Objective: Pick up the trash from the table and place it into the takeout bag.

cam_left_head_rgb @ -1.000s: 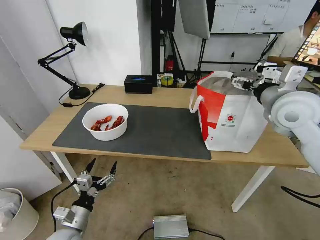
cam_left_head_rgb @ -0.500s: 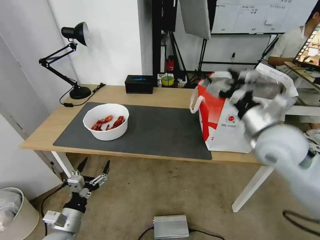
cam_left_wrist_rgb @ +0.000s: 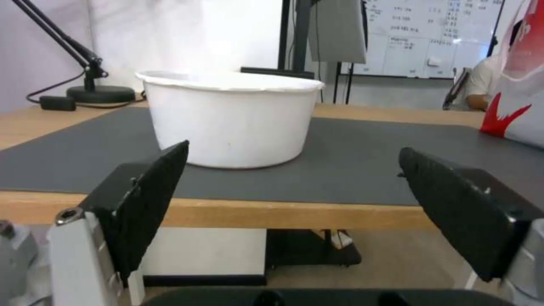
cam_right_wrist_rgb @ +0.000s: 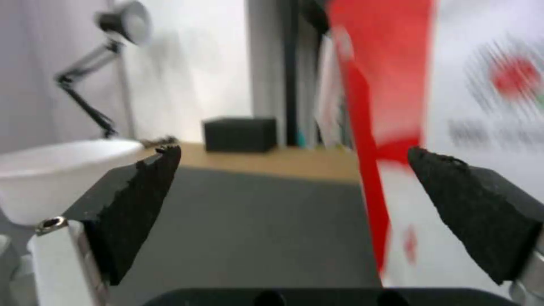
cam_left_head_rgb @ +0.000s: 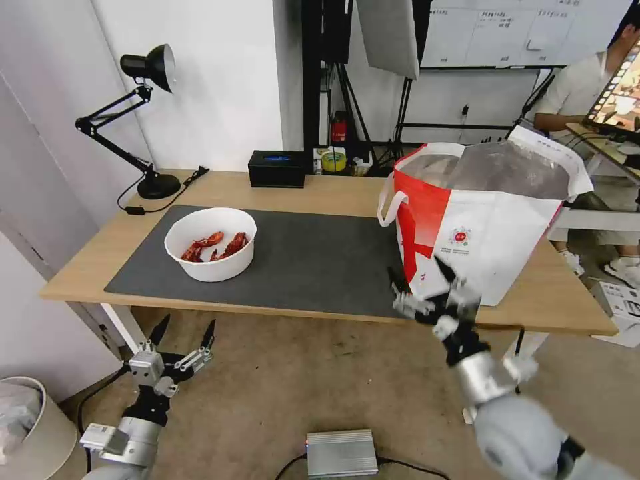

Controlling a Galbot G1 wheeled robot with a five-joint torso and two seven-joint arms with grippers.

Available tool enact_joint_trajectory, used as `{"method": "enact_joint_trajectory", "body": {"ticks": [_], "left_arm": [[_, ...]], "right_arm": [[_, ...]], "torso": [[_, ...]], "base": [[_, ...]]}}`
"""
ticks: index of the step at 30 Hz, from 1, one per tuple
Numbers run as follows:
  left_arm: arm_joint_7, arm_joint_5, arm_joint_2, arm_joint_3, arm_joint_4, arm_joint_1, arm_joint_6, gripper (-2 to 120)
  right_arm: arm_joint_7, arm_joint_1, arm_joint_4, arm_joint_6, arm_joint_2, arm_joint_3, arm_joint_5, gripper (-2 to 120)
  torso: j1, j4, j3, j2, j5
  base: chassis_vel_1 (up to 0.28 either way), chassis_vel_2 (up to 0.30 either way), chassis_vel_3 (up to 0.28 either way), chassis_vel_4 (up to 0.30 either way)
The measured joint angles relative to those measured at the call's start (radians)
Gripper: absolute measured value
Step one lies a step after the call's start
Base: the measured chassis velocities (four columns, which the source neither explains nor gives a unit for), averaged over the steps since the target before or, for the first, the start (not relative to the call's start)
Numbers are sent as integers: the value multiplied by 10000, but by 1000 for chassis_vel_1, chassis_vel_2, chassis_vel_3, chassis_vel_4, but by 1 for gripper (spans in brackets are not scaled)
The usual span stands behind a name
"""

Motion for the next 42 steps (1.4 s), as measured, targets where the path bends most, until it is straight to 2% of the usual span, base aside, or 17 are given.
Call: {"method": "enact_joint_trajectory", "body": {"ticks": [5, 16, 37, 42], "left_arm": [[11, -11, 21, 46, 45, -66, -13, 100], [74, 78, 54, 142, 201, -45, -20, 100], [301, 277, 17, 38, 335, 83, -37, 100], [301, 314, 10, 42, 305, 100, -37, 100]], "right_arm": [[688, -849, -322, 278, 385, -314, -800, 100], [1012, -1243, -976, 818, 886, -558, -1239, 100], [1004, -1115, -1084, 886, 952, -609, -1209, 100], [1143, -1078, -1131, 928, 1004, -608, -1708, 100]], "torso": [[0, 1, 1, -1, 0], [1, 1, 1, -1, 1], [2, 1, 2, -1, 1], [2, 1, 2, -1, 2]], "base": [[0, 0, 0, 0], [0, 0, 0, 0], [0, 0, 0, 0], [0, 0, 0, 0]]}}
